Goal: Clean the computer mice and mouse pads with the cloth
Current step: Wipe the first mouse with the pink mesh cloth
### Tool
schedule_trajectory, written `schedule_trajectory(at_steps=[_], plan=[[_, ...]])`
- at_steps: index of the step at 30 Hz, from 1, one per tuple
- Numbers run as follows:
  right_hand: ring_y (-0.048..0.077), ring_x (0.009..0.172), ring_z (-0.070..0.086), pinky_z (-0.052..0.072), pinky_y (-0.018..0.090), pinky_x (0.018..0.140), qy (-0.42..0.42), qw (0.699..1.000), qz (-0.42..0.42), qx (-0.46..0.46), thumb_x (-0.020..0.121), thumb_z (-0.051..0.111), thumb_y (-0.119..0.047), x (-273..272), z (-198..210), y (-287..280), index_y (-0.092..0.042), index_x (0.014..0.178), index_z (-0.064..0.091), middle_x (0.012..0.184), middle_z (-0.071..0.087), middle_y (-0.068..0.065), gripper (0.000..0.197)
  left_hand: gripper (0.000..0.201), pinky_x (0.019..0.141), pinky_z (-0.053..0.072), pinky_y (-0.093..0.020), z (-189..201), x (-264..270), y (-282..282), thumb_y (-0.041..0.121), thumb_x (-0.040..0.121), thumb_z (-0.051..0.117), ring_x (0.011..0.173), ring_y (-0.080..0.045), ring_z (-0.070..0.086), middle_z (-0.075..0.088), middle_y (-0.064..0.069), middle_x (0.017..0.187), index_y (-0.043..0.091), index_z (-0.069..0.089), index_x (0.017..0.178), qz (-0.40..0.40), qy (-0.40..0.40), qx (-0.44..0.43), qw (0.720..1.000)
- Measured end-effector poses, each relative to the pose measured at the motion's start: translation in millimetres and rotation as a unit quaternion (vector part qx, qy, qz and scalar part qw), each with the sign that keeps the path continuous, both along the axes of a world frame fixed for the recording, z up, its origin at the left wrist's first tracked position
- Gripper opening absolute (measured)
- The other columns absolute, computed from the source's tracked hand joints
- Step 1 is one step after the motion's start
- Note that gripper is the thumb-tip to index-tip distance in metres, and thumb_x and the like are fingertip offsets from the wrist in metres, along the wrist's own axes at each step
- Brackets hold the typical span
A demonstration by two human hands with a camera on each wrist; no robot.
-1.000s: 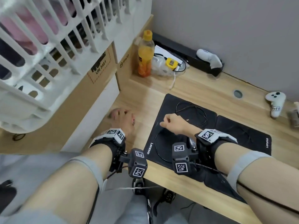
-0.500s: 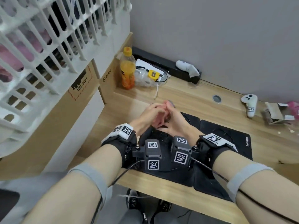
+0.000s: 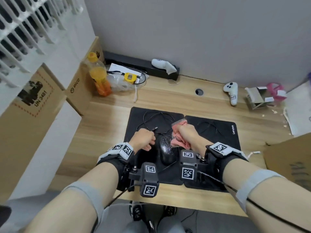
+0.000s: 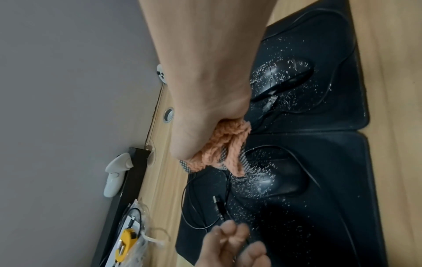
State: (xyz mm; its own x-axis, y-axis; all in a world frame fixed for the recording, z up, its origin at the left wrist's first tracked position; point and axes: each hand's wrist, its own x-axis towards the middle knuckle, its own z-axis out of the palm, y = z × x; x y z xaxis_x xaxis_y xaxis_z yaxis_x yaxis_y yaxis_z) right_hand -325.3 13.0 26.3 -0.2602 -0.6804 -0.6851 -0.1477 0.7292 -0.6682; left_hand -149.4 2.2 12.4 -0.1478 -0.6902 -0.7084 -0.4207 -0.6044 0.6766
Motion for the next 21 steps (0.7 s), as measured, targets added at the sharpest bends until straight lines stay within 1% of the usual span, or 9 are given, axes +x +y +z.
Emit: schedule_trajectory(at_steps=[5,10,13,15,16,17,19,20,21], plan=[[0.007,0.022,0.036,0.031,0.019,0.031,0.082,0.994,0.056,0.046,0.087,0.048,-0.02,-10.2,-12.6,5.2,-0.016,0.049,0.046,0.031,0.043,-0.006,0.039,0.029,0.046,0.053,-0.019,-9.2,-2.9,9.0,0.017,0.099,0.04,0.057,-0.02,0.06,0.069,-0.016,0.099,-0.001,0.063,0.105,-0.043,-0.036,0.012,0.998],[0.007,0.022,0.043,0.033,0.015,0.028,0.028,0.996,0.018,0.086,0.089,0.051,-0.02,-10.8,-24.1,10.6,-0.011,0.069,0.052,0.036,0.052,-0.002,0.022,0.027,0.047,0.048,-0.018,-10.2,-13.1,13.2,0.012,0.096,0.041,0.059,-0.016,0.062,0.069,-0.01,0.107,0.002,0.062,0.111,-0.072,-0.049,0.001,0.996],[0.013,0.04,0.06,0.045,0.016,0.037,-0.029,0.995,-0.014,0.093,0.091,0.052,-0.011,-6.2,-27.8,13.0,-0.004,0.083,0.056,0.067,0.06,0.013,0.011,0.02,0.045,0.043,-0.015,-10.2,-21.2,15.4,0.008,0.098,0.042,0.053,-0.009,0.055,0.063,-0.009,0.1,0.006,0.061,0.096,-0.08,-0.037,0.0,0.996],[0.021,0.071,0.069,0.061,0.031,0.068,-0.045,0.993,-0.043,0.099,0.081,0.057,-0.018,-5.0,-38.5,10.8,-0.006,0.093,0.061,0.087,0.067,0.013,0.017,0.018,0.051,0.045,-0.016,-14.7,-22.1,16.0,0.012,0.097,0.045,0.061,-0.011,0.053,0.062,-0.007,0.098,0.007,0.063,0.098,-0.044,-0.025,-0.002,0.999],[0.026,0.081,0.068,0.059,0.042,0.082,-0.061,0.992,-0.046,0.1,0.08,0.057,-0.019,-4.9,-40.8,9.8,-0.008,0.094,0.061,0.095,0.068,0.013,0.018,0.016,0.057,0.046,-0.018,-16.6,-21.8,16.7,0.015,0.096,0.047,0.067,-0.012,0.052,0.061,-0.005,0.096,0.01,0.063,0.097,-0.018,-0.01,-0.005,1.0],[0.028,0.082,0.068,0.058,0.047,0.084,-0.085,0.989,-0.064,0.1,0.082,0.055,-0.016,-3.3,-37.7,9.4,-0.008,0.097,0.059,0.097,0.067,0.014,0.017,0.015,0.063,0.047,-0.02,-16.5,-22.2,17.1,0.014,0.096,0.047,0.073,-0.013,0.05,0.059,-0.002,0.093,0.014,0.062,0.092,0.006,0.009,-0.011,1.0],[0.027,0.068,0.067,0.059,0.04,0.069,-0.1,0.985,-0.096,0.101,0.087,0.052,-0.01,-1.6,-33.0,8.5,-0.003,0.105,0.053,0.087,0.066,0.018,0.02,0.024,0.075,0.045,-0.021,-15.3,-23.1,17.0,0.008,0.097,0.046,0.086,-0.011,0.048,0.057,0.007,0.088,0.021,0.061,0.085,0.032,0.037,-0.023,0.999],[0.027,0.067,0.067,0.059,0.038,0.067,-0.097,0.986,-0.099,0.099,0.086,0.052,-0.008,0.5,-27.3,8.0,0.001,0.109,0.052,0.086,0.066,0.018,0.024,0.025,0.081,0.043,-0.021,-14.3,-23.2,16.7,0.007,0.097,0.047,0.094,-0.009,0.05,0.059,0.012,0.094,0.021,0.067,0.092,0.049,0.047,-0.025,0.997],[0.031,0.073,0.069,0.059,0.043,0.074,-0.104,0.984,-0.112,0.097,0.082,0.054,-0.009,1.2,-29.1,6.5,0.002,0.114,0.052,0.091,0.068,0.02,0.034,0.025,0.087,0.04,-0.018,-13.3,-23.1,16.2,0.009,0.097,0.048,0.102,-0.007,0.05,0.059,0.014,0.105,0.018,0.069,0.107,0.066,0.058,-0.028,0.996]])
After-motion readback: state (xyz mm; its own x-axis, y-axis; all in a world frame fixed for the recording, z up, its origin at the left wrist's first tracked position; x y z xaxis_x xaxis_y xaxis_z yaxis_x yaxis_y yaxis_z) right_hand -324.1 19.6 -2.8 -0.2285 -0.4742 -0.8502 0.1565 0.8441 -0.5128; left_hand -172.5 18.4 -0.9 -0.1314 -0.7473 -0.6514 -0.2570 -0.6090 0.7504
